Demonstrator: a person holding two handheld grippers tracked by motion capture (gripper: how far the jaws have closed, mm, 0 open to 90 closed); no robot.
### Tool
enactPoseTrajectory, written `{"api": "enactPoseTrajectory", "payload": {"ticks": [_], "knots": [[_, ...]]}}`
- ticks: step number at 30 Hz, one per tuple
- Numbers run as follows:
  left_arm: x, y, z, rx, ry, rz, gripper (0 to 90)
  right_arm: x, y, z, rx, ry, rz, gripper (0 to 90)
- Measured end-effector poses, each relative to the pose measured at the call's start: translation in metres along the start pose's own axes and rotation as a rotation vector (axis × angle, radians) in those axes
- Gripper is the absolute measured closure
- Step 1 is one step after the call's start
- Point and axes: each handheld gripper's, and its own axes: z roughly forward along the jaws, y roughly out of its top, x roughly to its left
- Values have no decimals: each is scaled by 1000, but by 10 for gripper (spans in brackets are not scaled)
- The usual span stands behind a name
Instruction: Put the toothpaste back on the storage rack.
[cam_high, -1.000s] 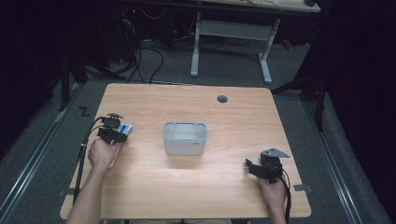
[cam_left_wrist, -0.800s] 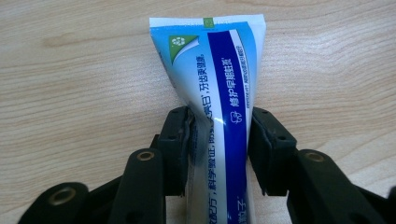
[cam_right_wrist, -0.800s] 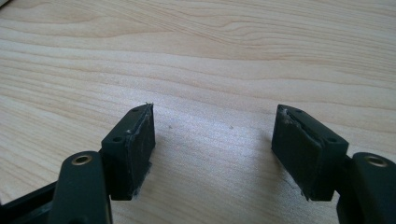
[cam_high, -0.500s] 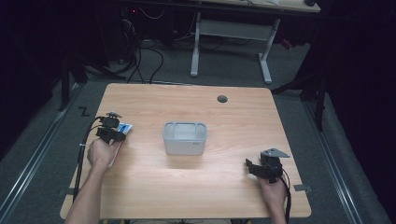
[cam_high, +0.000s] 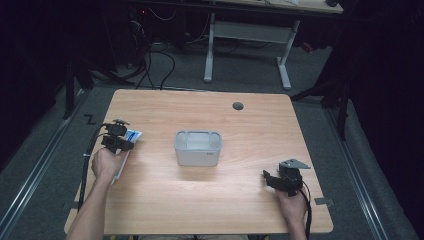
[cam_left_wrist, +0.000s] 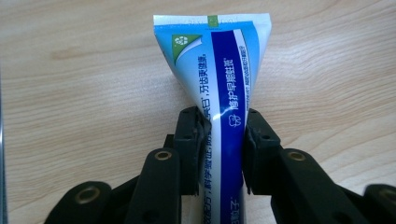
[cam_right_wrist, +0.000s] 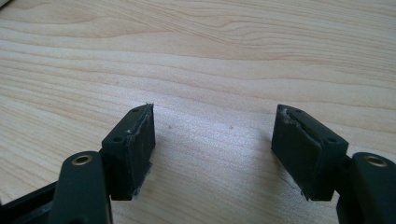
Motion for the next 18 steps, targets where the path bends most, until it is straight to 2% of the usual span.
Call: {"api": "enactPoseTrajectory", "payload": {"ticks": [3,7,18], "knots": [[-3,2,-11,-27,-1,16,715,0,0,0,0,0,0,303],[-5,2,-26,-64,-22,22,719,0,0,0,0,0,-1,303],[-9,-5,-51,-130,-49,43,737,0,0,0,0,1,-1,303]]}}
